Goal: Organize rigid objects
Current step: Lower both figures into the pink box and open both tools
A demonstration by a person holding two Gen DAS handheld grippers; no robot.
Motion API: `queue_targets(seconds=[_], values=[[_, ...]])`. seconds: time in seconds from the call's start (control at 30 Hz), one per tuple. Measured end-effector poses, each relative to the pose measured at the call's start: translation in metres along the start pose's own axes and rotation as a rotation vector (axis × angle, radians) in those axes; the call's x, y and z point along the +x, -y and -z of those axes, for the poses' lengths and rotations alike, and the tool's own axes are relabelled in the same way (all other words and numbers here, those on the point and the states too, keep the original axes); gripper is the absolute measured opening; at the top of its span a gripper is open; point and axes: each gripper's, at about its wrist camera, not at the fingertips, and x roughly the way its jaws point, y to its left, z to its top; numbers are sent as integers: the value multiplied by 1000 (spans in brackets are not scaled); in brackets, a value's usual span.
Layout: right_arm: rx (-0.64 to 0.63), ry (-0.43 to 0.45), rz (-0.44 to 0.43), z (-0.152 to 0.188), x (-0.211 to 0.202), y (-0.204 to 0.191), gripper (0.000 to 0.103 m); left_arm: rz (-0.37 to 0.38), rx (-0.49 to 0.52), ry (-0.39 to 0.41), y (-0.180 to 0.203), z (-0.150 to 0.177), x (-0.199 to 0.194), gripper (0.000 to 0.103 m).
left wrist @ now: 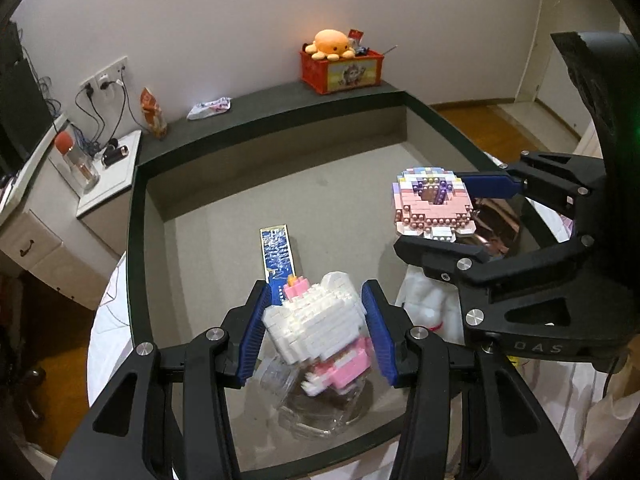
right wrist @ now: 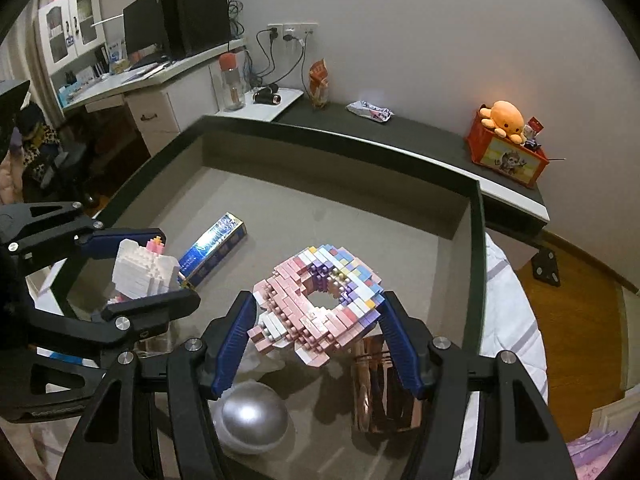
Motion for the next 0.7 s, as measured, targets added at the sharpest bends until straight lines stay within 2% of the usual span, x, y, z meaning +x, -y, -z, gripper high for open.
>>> queue_targets(seconds=[0.13, 0.27, 0.33, 0.7], values=[[5, 9, -1, 2, -2, -2, 66, -8, 4, 5, 0, 4, -4, 52], [7, 31, 16, 5, -16, -4, 69, -47, -3, 32, -2, 8, -17, 73], [9, 53, 18, 8, -27, -4, 75, -52, -16, 55, -4, 11, -27, 83], [39, 128, -26, 31, -85, -1, 79, -114, -48, 139, 3, 39, -84, 99]])
